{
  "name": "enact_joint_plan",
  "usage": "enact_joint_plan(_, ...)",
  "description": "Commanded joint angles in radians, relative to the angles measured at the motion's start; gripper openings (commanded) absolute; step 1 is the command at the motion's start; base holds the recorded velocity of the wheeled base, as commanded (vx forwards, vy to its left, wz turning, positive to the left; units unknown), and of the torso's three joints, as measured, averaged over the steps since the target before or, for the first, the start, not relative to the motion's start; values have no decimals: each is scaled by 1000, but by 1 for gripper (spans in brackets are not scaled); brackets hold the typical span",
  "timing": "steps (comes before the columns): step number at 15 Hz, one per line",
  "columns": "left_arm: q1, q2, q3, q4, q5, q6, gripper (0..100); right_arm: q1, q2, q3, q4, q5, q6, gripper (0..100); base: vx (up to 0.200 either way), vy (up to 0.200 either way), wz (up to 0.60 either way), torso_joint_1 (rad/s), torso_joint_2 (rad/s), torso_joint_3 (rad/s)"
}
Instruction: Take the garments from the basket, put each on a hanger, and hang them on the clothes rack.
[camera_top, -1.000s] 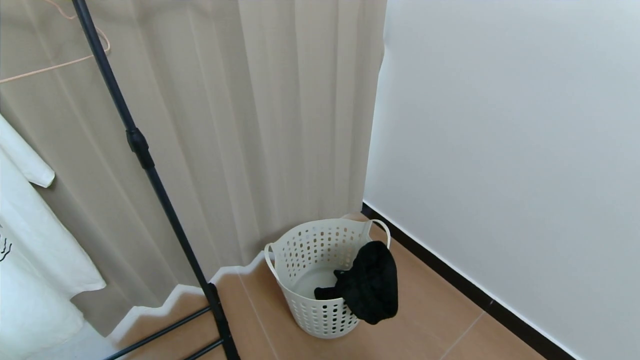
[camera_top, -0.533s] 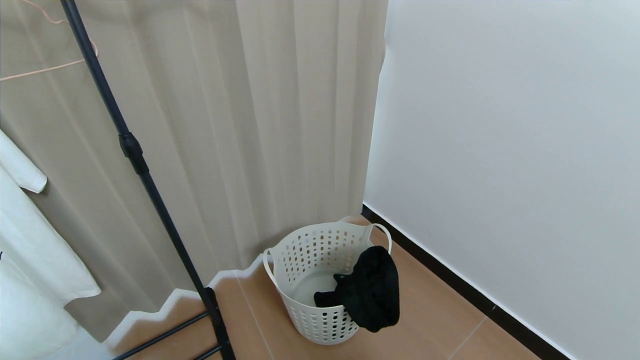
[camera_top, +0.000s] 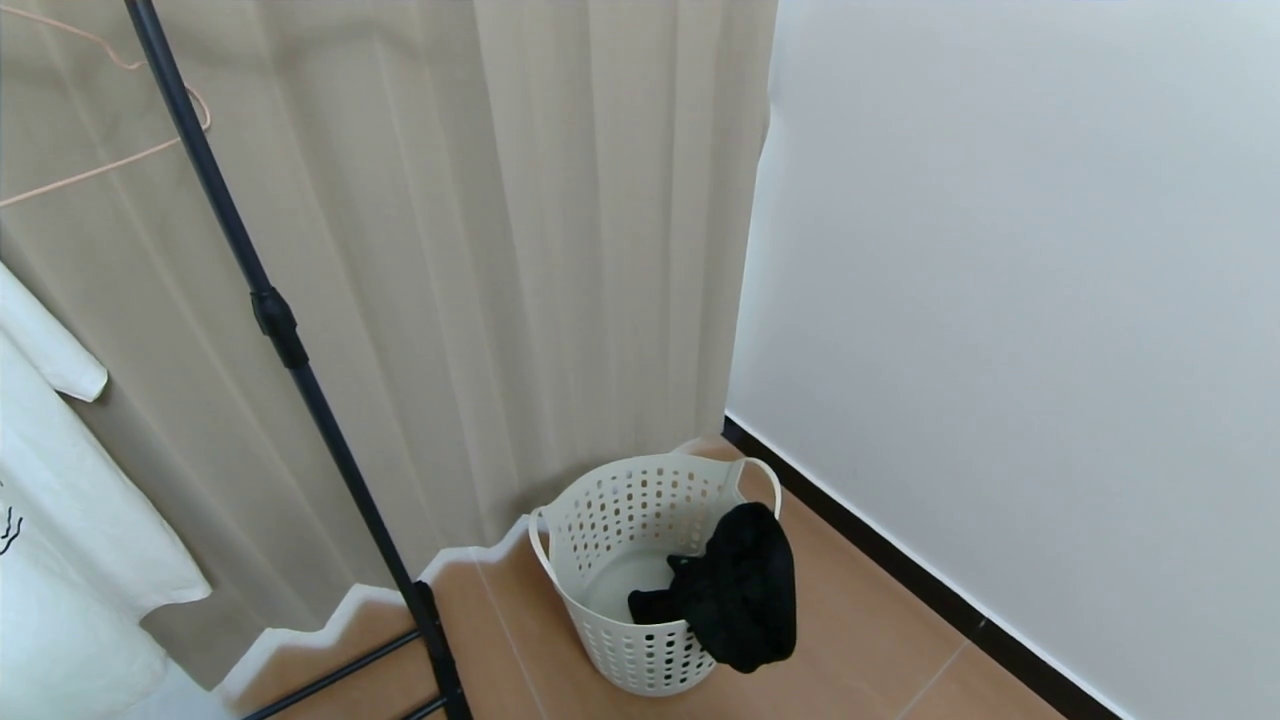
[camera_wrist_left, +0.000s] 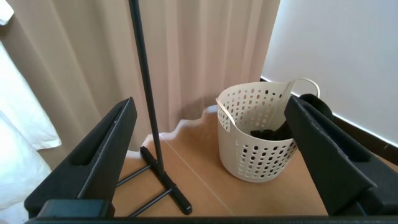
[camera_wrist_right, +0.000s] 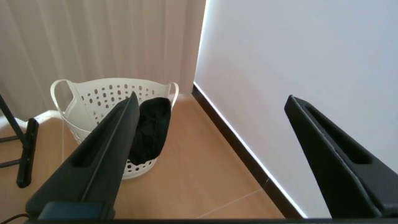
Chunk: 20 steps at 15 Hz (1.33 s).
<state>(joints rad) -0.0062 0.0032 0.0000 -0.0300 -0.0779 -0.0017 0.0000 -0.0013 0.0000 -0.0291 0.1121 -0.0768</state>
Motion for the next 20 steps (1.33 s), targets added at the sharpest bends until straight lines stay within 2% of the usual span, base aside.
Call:
enact_joint_plan(1,0,1,0,-1,0,0,100,0,1,0,-2,0,-1,100,0,0,0,22,-173,-154)
enact_joint_plan(20,0,1,0,4,0,-1,100,0,1,0,-2,0,-1,100,0,0,0,6,-25,-178)
